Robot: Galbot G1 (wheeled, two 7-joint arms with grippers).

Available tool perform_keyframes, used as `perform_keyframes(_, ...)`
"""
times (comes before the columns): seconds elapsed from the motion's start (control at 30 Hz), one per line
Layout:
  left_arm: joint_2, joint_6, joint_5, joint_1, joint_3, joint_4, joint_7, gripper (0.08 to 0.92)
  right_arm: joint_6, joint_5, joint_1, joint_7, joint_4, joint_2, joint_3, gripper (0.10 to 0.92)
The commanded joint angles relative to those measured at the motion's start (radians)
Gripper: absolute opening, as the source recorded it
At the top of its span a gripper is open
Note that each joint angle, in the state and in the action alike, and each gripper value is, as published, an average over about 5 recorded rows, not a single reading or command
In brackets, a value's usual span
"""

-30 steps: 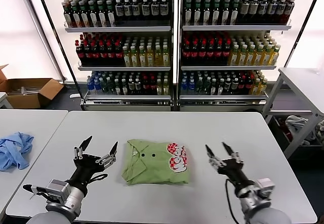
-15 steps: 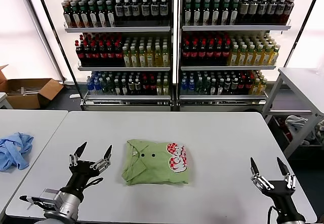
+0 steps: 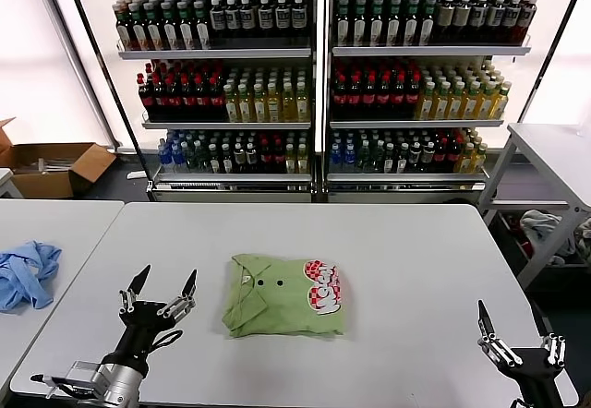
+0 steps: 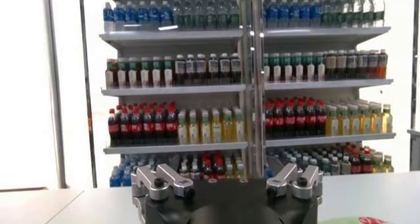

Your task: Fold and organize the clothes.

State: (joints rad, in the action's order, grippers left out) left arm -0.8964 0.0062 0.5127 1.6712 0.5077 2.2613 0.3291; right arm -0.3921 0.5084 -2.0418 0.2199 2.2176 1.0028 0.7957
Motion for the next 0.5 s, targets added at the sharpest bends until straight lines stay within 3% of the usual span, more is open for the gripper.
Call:
perform_keyframes(0.03,0.001,-0.049,-0.007,0.013,0.000,-0.027,0.000,0.823,-0.049,-0.013,-0.033,0.001,-0.004,0.009,0.022,0.823)
perform_keyframes(0.5,0.027,-0.037,0.039,-0.020,0.042,-0.087,-0.018,0.823,-0.040,-0.009,-0.012,0.010,-0.010,0.002,0.005,0.823)
